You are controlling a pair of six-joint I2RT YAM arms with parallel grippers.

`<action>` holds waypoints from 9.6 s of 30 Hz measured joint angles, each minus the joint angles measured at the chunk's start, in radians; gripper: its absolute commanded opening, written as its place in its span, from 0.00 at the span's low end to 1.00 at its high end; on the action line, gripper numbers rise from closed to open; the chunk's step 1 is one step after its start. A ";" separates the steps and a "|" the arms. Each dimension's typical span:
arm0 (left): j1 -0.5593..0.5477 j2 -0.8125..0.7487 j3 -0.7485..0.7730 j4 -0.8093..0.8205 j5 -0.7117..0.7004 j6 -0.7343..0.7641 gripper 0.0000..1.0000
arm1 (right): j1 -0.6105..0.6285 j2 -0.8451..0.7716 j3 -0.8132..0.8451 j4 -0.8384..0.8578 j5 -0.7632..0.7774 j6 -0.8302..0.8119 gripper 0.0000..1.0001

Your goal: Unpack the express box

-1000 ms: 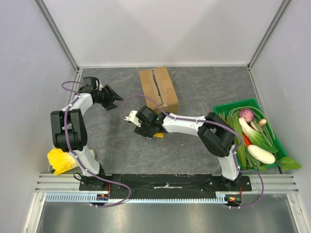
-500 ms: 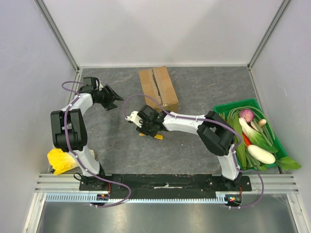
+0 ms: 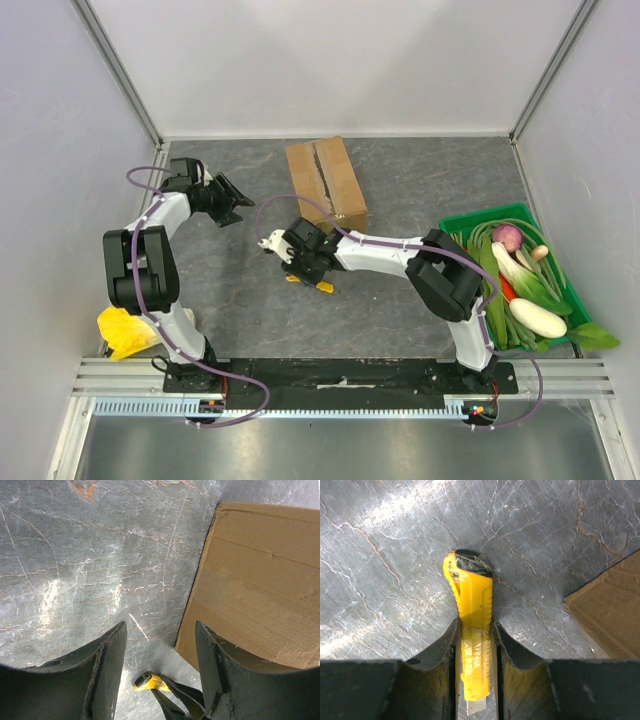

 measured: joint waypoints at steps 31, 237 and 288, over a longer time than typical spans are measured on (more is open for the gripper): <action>-0.086 -0.253 0.003 0.209 0.285 0.026 0.63 | -0.253 -0.708 0.020 0.269 0.163 0.434 0.00; -0.320 -0.373 0.007 1.277 0.638 -0.573 0.02 | -0.471 -0.743 0.014 0.555 -0.573 0.754 0.00; -0.369 -0.368 0.020 1.166 0.551 -0.553 0.02 | -0.460 -0.688 -0.036 0.686 -0.552 0.848 0.26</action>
